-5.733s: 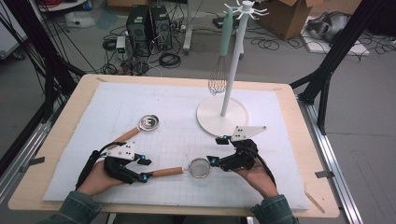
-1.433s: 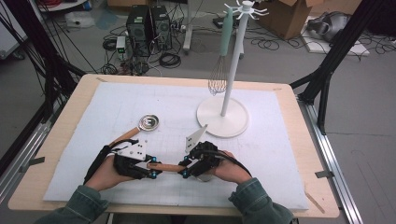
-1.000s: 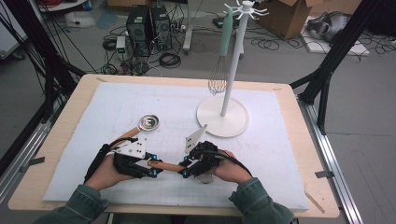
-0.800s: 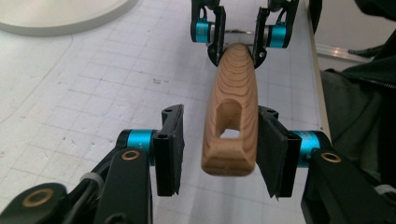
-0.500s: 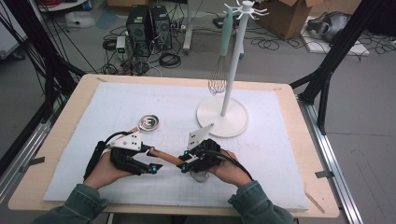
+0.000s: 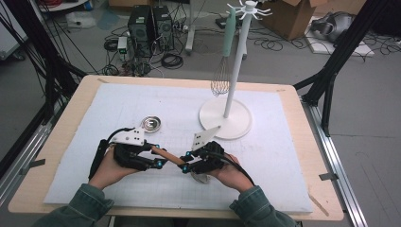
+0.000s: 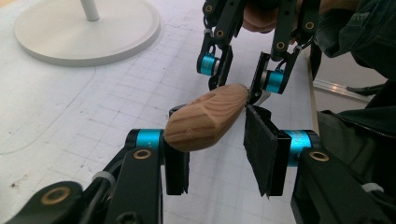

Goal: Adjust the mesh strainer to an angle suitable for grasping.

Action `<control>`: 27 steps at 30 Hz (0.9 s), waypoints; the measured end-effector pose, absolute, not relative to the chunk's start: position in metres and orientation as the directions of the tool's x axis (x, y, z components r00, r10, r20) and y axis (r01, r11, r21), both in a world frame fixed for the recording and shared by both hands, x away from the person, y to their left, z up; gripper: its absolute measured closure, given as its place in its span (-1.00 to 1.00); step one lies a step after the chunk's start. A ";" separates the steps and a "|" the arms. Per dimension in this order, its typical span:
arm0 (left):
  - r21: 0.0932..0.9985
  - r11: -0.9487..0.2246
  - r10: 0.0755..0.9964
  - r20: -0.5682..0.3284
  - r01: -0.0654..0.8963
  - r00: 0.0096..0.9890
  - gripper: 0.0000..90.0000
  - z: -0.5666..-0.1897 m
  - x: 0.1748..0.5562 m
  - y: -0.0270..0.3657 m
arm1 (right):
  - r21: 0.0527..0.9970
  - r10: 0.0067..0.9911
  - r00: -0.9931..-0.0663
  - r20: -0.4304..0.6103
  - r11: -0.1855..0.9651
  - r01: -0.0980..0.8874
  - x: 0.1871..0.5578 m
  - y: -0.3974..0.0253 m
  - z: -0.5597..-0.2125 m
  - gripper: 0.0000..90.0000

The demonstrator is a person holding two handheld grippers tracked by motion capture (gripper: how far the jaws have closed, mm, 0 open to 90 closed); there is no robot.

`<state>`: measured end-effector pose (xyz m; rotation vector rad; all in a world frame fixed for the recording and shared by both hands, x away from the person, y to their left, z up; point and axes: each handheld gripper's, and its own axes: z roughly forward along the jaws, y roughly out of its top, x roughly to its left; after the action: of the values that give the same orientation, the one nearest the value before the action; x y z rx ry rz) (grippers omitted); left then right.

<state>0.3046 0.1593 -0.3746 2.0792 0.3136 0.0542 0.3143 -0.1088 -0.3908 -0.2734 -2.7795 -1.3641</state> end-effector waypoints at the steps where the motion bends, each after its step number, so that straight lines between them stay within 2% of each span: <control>1: 0.858 -0.472 0.244 -0.094 0.203 0.965 0.36 -0.375 0.305 0.159 | 0.780 0.144 -0.982 0.120 0.598 0.183 0.314 -0.109 -0.391 0.52; 6: 0.860 -0.469 0.231 -0.103 0.203 0.968 0.33 -0.374 0.305 0.158 | 0.777 0.121 -0.981 0.155 0.598 0.197 0.317 -0.108 -0.394 0.42; 13: 0.864 -0.463 0.213 -0.108 0.197 0.971 0.37 -0.373 0.304 0.158 | 0.765 0.091 -0.974 0.209 0.605 0.221 0.322 -0.107 -0.399 0.41; 16: 0.866 -0.460 0.207 -0.109 0.195 0.972 0.38 -0.372 0.303 0.157 | 0.760 0.077 -0.970 0.232 0.608 0.230 0.324 -0.106 -0.399 0.48; 21: 0.869 -0.452 0.220 -0.110 0.201 0.969 0.34 -0.370 0.303 0.155 | 0.763 0.092 -0.977 0.191 0.612 0.207 0.319 -0.106 -0.395 0.51; 24: 0.872 -0.444 0.232 -0.111 0.207 0.966 0.25 -0.368 0.305 0.154 | 0.769 0.134 -0.979 0.152 0.607 0.202 0.316 -0.106 -0.392 0.52; 27: 0.877 -0.423 0.256 -0.125 0.227 0.959 0.24 -0.365 0.306 0.154 | 0.779 0.159 -0.978 0.132 0.594 0.202 0.314 -0.106 -0.390 0.52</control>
<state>0.3060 0.1535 -0.3647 2.0241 0.3439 0.0331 0.3142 -0.1055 -0.3902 -0.3128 -2.7613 -1.3588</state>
